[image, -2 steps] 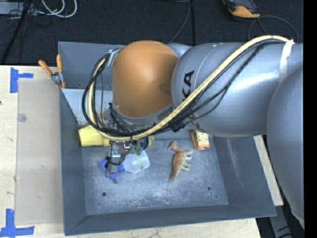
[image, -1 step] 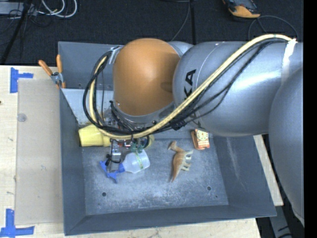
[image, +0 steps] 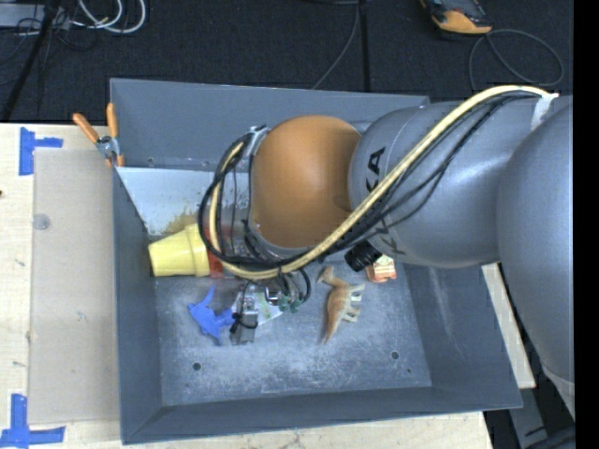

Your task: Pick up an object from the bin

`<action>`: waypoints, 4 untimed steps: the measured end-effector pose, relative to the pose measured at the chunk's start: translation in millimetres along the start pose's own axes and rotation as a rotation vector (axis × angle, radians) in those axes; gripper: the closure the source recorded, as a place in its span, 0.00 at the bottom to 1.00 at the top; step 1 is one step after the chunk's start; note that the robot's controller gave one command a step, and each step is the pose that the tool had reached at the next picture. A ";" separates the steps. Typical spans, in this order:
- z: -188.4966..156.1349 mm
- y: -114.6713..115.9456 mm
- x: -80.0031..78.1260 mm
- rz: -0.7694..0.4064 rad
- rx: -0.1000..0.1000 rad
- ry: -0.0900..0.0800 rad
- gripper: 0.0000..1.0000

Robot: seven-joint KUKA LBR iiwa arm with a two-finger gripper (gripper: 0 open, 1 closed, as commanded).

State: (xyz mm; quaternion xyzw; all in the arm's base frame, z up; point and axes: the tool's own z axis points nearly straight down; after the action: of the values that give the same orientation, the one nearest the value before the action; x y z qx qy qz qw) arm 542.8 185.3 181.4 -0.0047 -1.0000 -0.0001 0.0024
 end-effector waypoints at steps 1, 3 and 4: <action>42.4 -16.8 3.9 0.002 0.008 0.001 0.00; 96.7 -53.5 -8.0 -0.131 0.001 0.001 1.00; 58.6 -54.2 -1.7 -0.134 0.002 0.010 1.00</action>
Offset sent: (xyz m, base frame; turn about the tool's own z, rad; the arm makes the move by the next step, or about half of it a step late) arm 0.0064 -0.0529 -0.0973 -0.1348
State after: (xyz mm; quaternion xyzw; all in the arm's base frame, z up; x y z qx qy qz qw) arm 543.7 131.1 122.8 0.0624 -0.9980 0.0005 0.0072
